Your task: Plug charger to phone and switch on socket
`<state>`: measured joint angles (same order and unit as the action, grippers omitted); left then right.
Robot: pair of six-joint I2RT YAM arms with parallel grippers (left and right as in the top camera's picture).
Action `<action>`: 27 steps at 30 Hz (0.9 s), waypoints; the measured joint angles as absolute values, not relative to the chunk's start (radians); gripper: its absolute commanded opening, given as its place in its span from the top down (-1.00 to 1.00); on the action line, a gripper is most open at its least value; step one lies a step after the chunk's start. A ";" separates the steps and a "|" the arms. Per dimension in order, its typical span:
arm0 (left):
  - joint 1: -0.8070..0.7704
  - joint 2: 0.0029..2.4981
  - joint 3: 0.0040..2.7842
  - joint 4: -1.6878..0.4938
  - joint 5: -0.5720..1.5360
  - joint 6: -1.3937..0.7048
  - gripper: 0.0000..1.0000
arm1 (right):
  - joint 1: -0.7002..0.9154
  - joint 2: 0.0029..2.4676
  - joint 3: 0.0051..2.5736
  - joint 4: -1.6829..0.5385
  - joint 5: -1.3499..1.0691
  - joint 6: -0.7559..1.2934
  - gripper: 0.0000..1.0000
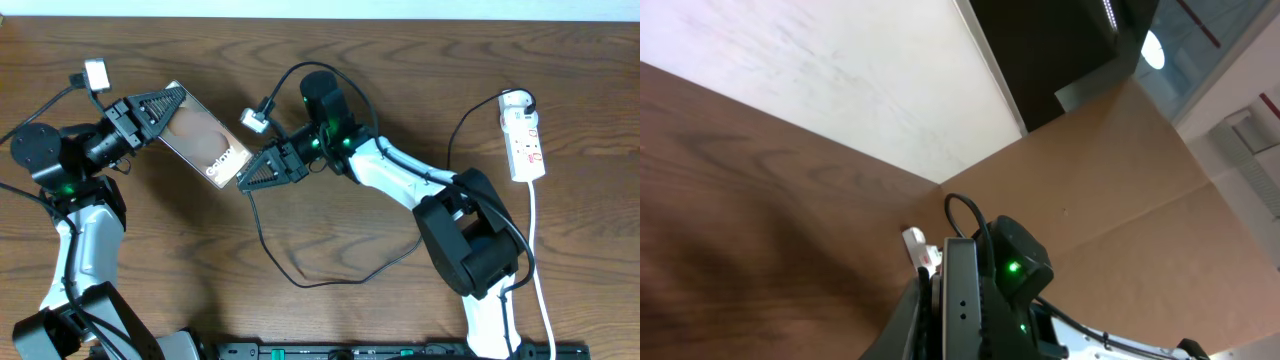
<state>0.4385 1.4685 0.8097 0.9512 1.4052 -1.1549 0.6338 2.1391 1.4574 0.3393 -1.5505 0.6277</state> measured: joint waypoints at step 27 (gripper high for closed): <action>0.440 1.471 0.810 0.950 1.412 -1.144 0.85 | 0.641 2.139 1.457 0.336 -1.549 0.628 0.98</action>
